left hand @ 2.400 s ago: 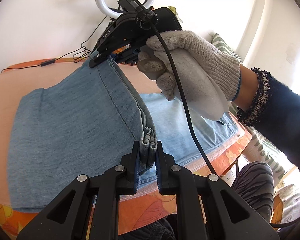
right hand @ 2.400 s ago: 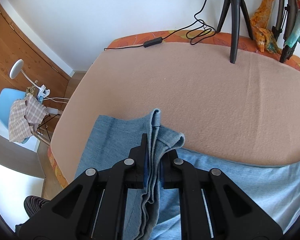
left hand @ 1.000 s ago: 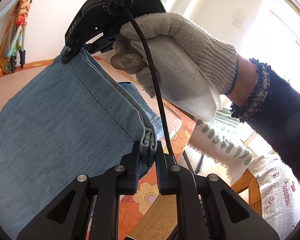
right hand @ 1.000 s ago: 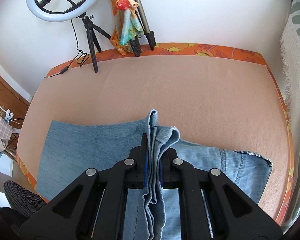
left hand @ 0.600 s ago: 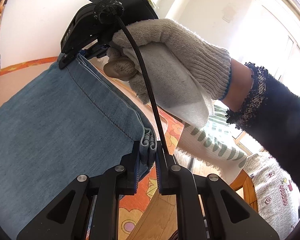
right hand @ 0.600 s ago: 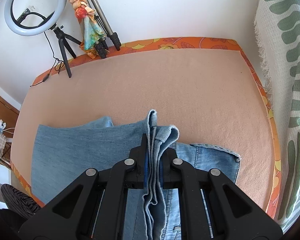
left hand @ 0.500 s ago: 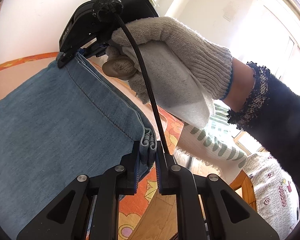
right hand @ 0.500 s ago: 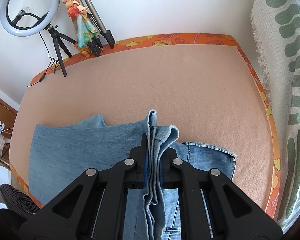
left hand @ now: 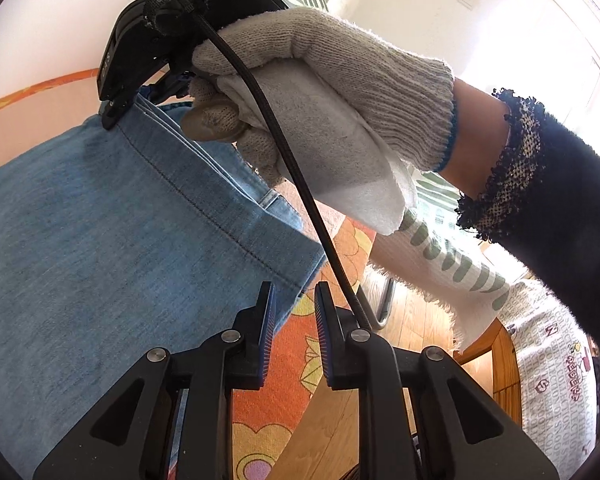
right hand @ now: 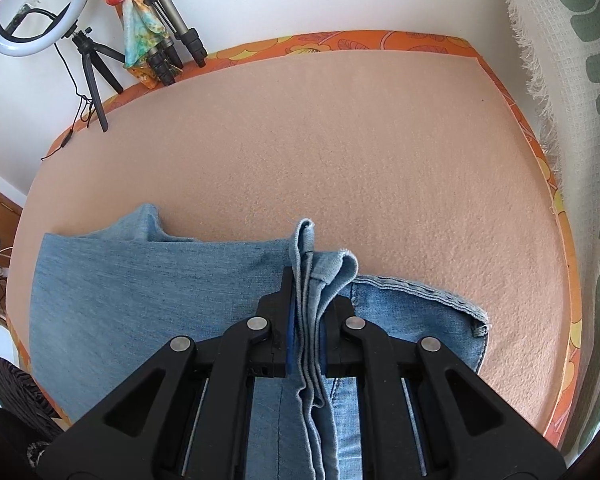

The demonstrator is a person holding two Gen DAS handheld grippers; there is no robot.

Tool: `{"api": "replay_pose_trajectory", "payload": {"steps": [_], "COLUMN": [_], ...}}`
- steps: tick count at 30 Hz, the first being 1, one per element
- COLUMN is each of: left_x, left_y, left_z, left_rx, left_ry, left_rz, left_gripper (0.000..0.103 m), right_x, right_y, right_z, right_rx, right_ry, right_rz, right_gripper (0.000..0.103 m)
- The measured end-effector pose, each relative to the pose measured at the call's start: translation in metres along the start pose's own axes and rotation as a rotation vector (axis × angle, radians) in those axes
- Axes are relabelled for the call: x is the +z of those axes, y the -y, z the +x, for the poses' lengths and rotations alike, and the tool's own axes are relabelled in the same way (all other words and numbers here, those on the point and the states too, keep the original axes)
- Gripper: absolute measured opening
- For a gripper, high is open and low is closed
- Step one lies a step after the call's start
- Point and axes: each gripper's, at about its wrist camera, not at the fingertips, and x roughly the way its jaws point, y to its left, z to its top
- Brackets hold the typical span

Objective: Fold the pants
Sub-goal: 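Open both grippers and release the leg ends onto the jeans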

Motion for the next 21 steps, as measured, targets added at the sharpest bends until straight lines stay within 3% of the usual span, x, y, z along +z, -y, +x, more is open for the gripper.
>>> {"api": "replay_pose_trajectory", "payload": {"steps": [3,8,13,21], "left_x": [-0.005,-0.012,-0.022,-0.046], "left_y": [0.001,0.002,-0.017,-0.059], "left_z": [-0.006,-0.036,-0.075,-0.137], "left_rx": [0.006,0.045,0.096,0.269], "left_ry": [-0.004,0.029,0.068,0.138], "left_rz": [-0.013,0.001,-0.045,-0.119], "left_gripper": [0.019,0.019,0.019,0.022], "right_x": [0.000,-0.001,-0.003,-0.010], "right_y": [-0.003,-0.004,0.000,-0.016], "right_z": [0.000,-0.015,-0.033,-0.063], "right_rx": [-0.033,-0.096,-0.151,-0.094], "right_ry": [0.000,0.039,0.090,0.160], "right_rz": [-0.009,-0.004,0.034,0.056], "right_gripper": [0.011,0.030,0.033,0.033]}}
